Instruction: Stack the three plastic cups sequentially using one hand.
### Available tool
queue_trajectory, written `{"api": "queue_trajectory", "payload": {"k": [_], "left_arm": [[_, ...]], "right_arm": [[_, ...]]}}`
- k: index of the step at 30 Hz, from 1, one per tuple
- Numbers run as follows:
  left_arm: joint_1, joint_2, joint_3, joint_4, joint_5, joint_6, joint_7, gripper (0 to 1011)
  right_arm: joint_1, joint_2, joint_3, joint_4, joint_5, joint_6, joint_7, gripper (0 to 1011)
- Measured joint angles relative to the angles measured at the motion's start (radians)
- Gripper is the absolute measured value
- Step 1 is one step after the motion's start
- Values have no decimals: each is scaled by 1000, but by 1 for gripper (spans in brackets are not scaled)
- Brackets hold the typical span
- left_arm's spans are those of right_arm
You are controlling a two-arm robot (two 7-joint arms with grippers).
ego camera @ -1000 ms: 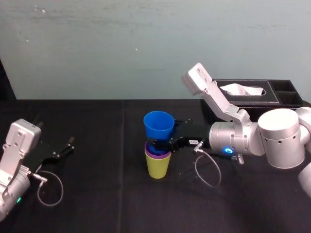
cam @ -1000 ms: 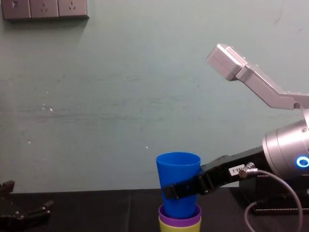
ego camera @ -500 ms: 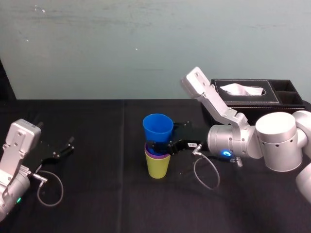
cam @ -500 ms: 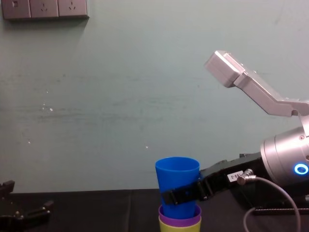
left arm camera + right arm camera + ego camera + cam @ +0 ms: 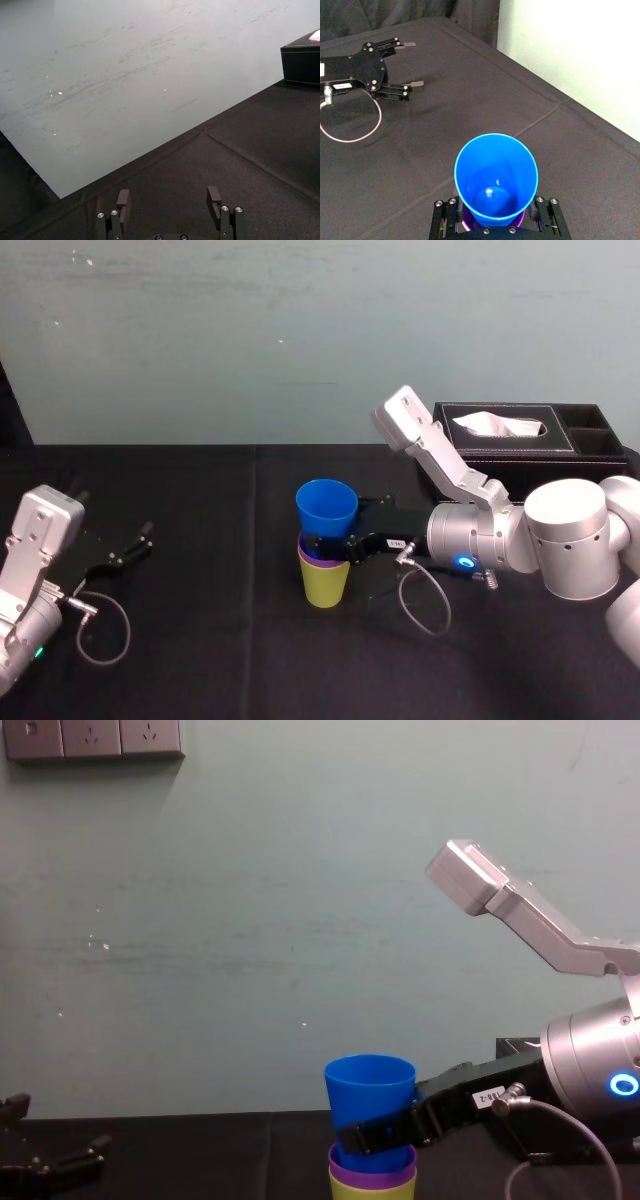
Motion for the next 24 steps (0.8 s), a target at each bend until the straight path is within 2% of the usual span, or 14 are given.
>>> {"api": "queue_trajectory", "payload": {"k": [24], "left_arm": [[0,0,0,0,0,0,0,1000]], "right_arm": [[-7,-9,4,13,-8,-3,2,707]]}}
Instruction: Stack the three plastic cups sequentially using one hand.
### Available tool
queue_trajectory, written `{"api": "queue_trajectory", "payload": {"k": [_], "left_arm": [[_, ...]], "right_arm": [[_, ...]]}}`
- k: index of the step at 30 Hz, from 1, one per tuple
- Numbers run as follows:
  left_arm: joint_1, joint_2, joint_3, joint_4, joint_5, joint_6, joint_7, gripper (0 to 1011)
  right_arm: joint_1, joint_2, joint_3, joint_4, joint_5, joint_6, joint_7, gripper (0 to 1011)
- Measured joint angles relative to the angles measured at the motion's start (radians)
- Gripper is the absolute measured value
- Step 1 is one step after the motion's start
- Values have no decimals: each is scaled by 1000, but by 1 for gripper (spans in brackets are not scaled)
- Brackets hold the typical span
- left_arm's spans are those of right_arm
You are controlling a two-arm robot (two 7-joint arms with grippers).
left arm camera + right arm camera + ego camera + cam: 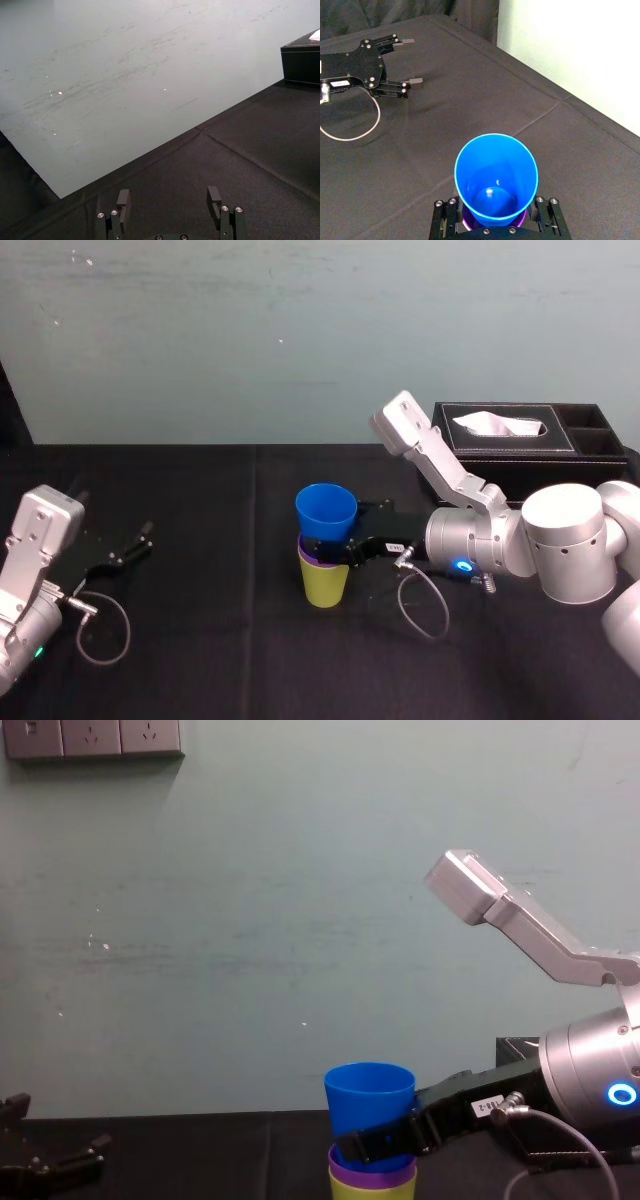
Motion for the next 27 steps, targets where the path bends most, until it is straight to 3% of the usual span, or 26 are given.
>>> {"api": "queue_trajectory", "payload": {"k": [11,15,16,23,27], "left_arm": [[0,0,0,0,0,0,0,1000],[0,0,0,0,0,0,0,1000],[0,0,0,0,0,0,0,1000],[0,0,0,0,0,0,0,1000],[0,0,0,0,0,0,0,1000]], "right_arm": [[1,1,-1,0,0,1,1,707],[1,1,-1,-1,1,1,1,764],[1,1,-1,-1,1,1,1,834],[1,1,-1,-1,1,1,1,991],[1,1,-1,-2,1,1,1,1003]]}}
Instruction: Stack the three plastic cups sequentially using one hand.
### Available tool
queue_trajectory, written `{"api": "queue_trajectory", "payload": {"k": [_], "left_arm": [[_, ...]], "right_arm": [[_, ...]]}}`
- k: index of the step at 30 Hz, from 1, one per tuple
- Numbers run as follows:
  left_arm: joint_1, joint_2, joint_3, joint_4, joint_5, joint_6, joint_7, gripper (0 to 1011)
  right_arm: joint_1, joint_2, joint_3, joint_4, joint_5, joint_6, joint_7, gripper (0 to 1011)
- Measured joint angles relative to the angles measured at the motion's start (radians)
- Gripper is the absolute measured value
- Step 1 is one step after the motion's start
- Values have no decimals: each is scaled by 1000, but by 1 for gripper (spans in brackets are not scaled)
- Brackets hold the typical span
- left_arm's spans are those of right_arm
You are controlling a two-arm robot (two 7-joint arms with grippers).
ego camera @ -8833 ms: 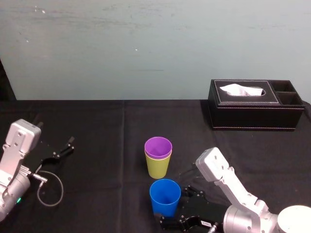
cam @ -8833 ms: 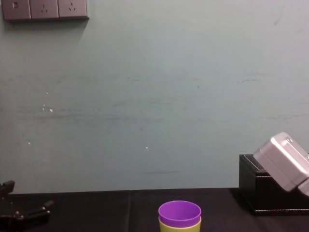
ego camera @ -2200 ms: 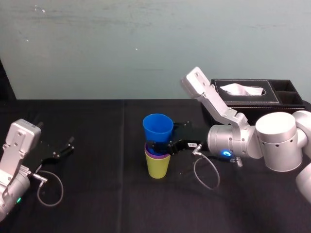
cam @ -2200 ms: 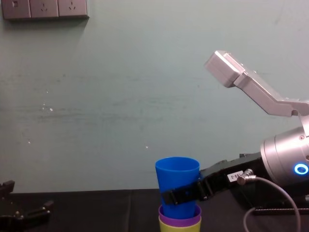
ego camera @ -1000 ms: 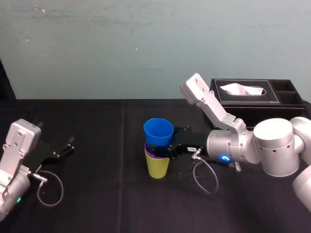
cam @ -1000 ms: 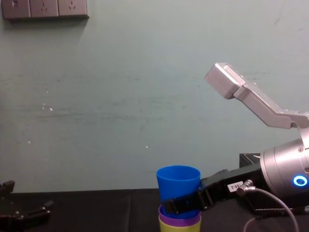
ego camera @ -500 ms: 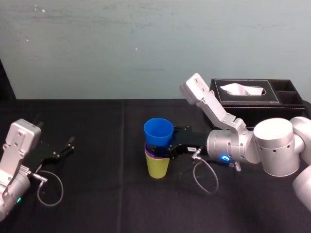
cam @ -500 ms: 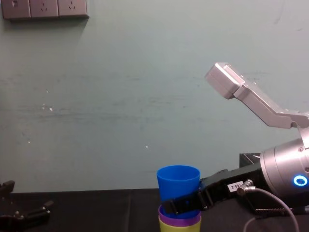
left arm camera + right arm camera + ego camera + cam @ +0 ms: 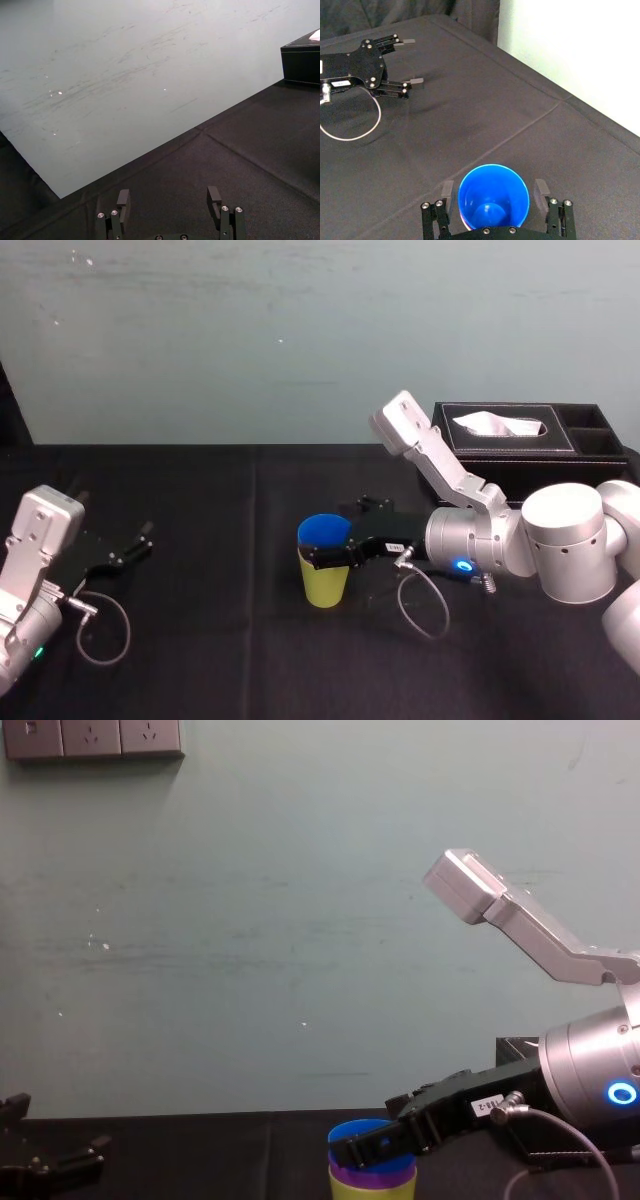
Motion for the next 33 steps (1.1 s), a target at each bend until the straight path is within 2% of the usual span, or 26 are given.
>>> {"api": "queue_trajectory", "payload": {"k": [5,9,19,25,28,32,33], "left_arm": [[0,0,0,0,0,0,0,1000],[0,0,0,0,0,0,0,1000],[0,0,0,0,0,0,0,1000],[0,0,0,0,0,0,0,1000],[0,0,0,0,0,0,0,1000],[0,0,0,0,0,0,0,1000],[0,0,0,0,0,0,0,1000]], "right_arm": [[0,0,0,0,0,0,0,1003],[-7,2,1,-15,-7,-22,0,1003],[-60,5,52,-77,-15,-102,-56,1003],[-132,4,109,-114,-14,-150,-120,1003],[-196,-5,155,-135,-10,-195,-178,1003],[-250,-19,189,-147,-12,-249,-228,1003],[-277,-28,204,-151,-21,-282,-260,1003]]}}
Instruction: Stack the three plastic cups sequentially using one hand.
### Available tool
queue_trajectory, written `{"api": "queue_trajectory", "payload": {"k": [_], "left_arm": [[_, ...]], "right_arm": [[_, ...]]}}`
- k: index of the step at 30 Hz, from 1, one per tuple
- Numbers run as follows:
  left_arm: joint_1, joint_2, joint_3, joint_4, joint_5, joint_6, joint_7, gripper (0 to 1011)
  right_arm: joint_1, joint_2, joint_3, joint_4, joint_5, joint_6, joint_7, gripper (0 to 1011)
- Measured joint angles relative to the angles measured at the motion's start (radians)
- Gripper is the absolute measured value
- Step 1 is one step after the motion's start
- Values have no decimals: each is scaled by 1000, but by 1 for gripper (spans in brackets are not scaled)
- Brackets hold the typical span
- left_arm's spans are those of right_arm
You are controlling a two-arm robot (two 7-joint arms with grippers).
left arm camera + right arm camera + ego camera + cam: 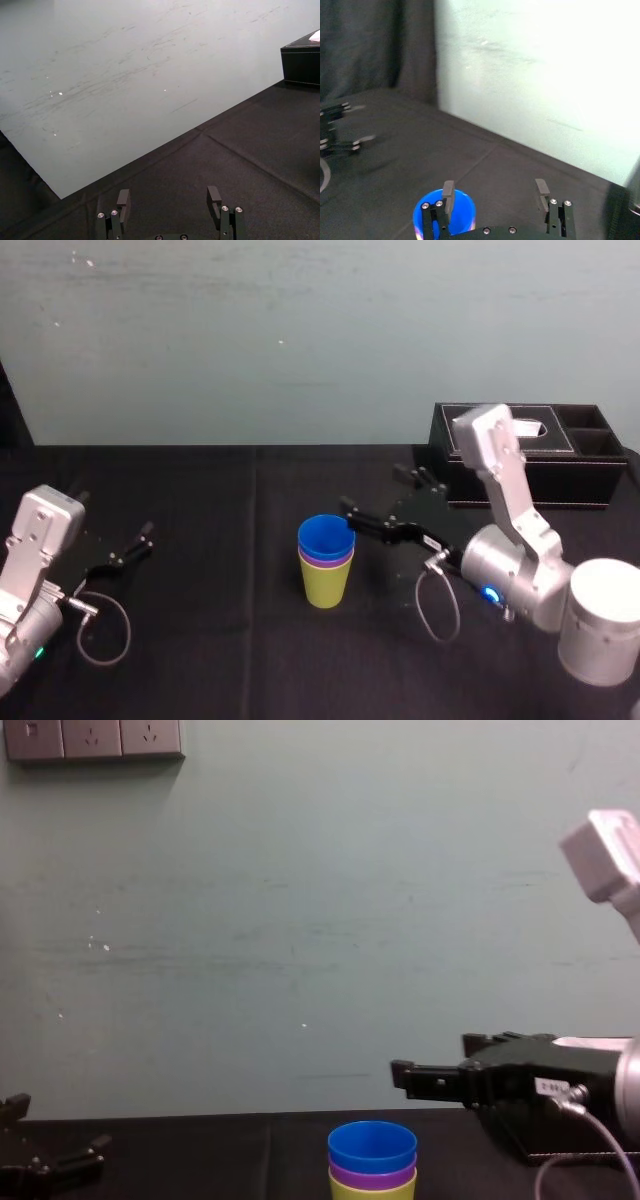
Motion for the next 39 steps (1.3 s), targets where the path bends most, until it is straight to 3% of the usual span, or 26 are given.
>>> {"api": "queue_trajectory", "payload": {"k": [6,19,28,39], "left_arm": [[0,0,0,0,0,0,0,1000],[0,0,0,0,0,0,0,1000],[0,0,0,0,0,0,0,1000],[0,0,0,0,0,0,0,1000]], "right_arm": [[-75,-35,31,-3,-57,-98,-104,1003],[-161,-113,78,14,-141,-189,-259,1003],[-183,-142,96,23,-171,-123,-294,1003],[-193,-159,115,33,-156,-35,-240,1003]]}}
